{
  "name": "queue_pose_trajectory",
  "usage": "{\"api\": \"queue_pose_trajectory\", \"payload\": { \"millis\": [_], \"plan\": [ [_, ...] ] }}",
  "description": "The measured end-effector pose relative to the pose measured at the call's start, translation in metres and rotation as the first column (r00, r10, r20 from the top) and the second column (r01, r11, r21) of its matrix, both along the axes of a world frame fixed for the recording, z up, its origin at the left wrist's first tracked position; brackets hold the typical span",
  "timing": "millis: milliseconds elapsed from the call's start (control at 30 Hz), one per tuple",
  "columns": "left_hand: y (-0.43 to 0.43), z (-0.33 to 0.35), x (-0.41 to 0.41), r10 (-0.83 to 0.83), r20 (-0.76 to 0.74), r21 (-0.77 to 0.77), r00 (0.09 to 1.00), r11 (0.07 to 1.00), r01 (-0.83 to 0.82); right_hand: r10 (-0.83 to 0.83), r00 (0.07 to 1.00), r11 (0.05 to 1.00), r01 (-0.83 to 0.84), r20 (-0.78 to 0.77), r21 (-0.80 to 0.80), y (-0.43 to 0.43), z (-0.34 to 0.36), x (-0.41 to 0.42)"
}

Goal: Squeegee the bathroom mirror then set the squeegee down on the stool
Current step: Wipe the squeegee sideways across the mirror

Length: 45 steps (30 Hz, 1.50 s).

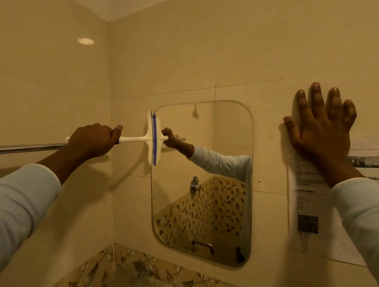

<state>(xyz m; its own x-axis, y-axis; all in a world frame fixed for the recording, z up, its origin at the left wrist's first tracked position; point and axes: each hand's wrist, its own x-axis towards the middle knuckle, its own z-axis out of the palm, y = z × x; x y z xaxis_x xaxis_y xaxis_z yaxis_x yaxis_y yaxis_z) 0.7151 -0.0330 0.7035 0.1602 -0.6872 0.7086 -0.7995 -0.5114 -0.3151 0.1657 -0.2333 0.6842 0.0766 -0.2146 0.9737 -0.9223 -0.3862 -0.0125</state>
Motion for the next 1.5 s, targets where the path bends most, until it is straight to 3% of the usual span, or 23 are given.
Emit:
{"api": "queue_pose_trajectory", "payload": {
  "millis": [233, 433, 500, 667, 867, 1200, 1500],
  "plan": [
    [0.015, -0.001, -0.002, 0.072, -0.024, -0.044, 0.997, 0.996, -0.073, -0.002, 1.0, 1.0, 0.002, 0.002, -0.001, 0.0, 0.0, 0.0],
    [0.019, -0.005, -0.034, -0.165, -0.108, -0.31, 0.98, 0.942, 0.124, 0.0, 1.0, 1.0, 0.0, -0.003, 0.01, 0.002, 0.001, 0.001],
    [0.014, -0.006, -0.062, -0.225, -0.136, -0.334, 0.965, 0.927, 0.169, 0.002, 1.0, 1.0, -0.002, -0.006, 0.015, 0.003, 0.001, 0.001],
    [-0.014, -0.023, -0.153, -0.421, -0.168, -0.234, 0.891, 0.895, 0.379, 0.001, 1.0, 1.0, -0.001, -0.004, 0.008, 0.001, 0.001, 0.001],
    [-0.053, -0.045, -0.217, -0.46, 0.041, -0.052, 0.887, 0.886, 0.462, -0.017, 1.0, 1.0, 0.017, -0.006, 0.002, -0.002, 0.001, 0.001],
    [-0.073, -0.055, -0.216, -0.493, -0.069, -0.153, 0.867, 0.864, 0.479, -0.025, 1.0, 0.999, 0.024, -0.003, -0.027, -0.01, 0.0, 0.0],
    [-0.069, -0.056, -0.177, -0.432, -0.034, -0.097, 0.901, 0.899, 0.427, -0.009, 1.0, 1.0, 0.009, -0.002, -0.01, -0.006, 0.0, -0.001]
  ]
}}
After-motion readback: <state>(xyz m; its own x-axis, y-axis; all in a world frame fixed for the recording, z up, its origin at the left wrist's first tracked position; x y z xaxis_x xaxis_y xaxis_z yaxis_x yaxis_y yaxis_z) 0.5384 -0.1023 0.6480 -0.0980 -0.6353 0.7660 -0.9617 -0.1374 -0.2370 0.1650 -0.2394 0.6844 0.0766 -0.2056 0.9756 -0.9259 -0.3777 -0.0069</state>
